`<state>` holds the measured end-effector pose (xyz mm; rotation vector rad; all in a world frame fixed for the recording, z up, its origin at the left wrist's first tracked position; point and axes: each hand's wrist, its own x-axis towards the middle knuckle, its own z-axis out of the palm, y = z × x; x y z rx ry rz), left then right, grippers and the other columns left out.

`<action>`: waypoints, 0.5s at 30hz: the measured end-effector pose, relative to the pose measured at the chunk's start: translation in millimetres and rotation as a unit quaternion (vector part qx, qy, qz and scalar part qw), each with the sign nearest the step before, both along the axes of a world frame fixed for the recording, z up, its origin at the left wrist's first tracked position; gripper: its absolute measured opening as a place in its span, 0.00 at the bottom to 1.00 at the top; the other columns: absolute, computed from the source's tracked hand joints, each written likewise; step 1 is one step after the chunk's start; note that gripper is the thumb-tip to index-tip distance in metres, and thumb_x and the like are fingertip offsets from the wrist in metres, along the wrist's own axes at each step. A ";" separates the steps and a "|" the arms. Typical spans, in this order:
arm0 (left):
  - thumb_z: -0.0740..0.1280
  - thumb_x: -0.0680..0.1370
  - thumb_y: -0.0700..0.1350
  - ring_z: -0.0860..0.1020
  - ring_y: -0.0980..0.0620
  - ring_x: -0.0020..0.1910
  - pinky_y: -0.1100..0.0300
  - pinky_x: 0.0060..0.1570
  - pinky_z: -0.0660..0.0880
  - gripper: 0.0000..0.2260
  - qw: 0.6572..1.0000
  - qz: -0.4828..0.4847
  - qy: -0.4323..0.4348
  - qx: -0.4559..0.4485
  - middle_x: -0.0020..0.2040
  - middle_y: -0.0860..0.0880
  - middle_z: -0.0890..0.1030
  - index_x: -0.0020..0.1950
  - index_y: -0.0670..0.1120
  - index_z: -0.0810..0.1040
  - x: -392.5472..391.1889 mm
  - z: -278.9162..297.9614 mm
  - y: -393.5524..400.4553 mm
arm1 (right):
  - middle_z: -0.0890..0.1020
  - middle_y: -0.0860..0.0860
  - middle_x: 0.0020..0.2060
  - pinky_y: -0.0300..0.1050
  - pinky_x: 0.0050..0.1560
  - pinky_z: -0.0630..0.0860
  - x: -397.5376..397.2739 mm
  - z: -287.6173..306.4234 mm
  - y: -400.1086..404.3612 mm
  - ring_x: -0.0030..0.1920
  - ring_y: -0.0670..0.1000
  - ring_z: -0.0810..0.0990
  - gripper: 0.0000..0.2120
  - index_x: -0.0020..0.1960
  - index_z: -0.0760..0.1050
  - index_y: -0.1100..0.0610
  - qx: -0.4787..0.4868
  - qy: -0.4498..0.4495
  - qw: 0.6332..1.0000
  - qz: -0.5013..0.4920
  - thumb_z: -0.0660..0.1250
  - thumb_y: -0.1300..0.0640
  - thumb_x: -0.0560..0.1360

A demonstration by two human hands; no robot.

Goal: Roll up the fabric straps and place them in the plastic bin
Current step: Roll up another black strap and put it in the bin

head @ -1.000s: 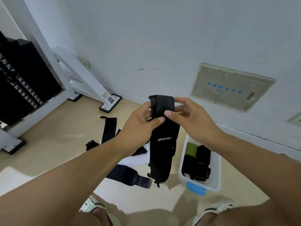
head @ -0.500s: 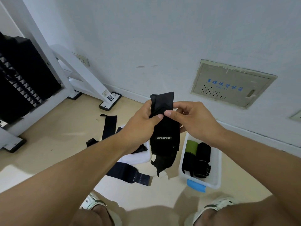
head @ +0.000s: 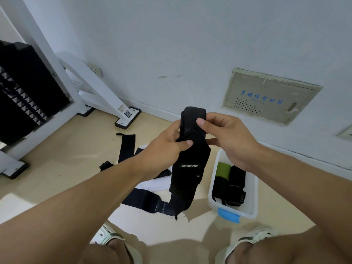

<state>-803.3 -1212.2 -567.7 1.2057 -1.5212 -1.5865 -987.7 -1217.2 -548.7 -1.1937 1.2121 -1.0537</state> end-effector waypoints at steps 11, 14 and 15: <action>0.67 0.83 0.40 0.85 0.48 0.59 0.48 0.65 0.79 0.20 1.000 -0.007 0.022 -0.003 0.60 0.48 0.86 0.75 0.53 0.71 -6.0 1.7 2.6 | 0.87 0.56 0.45 0.43 0.43 0.82 2.1 2.9 0.1 0.43 0.50 0.85 0.06 0.53 0.85 0.56 0.012 -0.002 1.000 -0.027 0.71 0.59 0.78; 0.68 0.83 0.40 0.85 0.47 0.58 0.47 0.62 0.80 0.21 0.999 0.020 0.048 0.010 0.59 0.47 0.86 0.75 0.52 0.71 -5.6 1.1 1.0 | 0.86 0.57 0.46 0.42 0.42 0.82 0.8 5.7 -2.2 0.42 0.51 0.86 0.13 0.63 0.79 0.54 0.022 -0.031 0.997 -0.063 0.72 0.59 0.78; 0.68 0.83 0.40 0.85 0.46 0.57 0.46 0.61 0.80 0.20 0.998 0.035 0.057 0.012 0.58 0.47 0.86 0.74 0.51 0.72 -5.6 0.5 0.1 | 0.86 0.55 0.48 0.42 0.42 0.82 -0.8 6.5 -3.3 0.42 0.51 0.86 0.16 0.64 0.76 0.53 0.044 -0.030 0.997 -0.060 0.72 0.55 0.78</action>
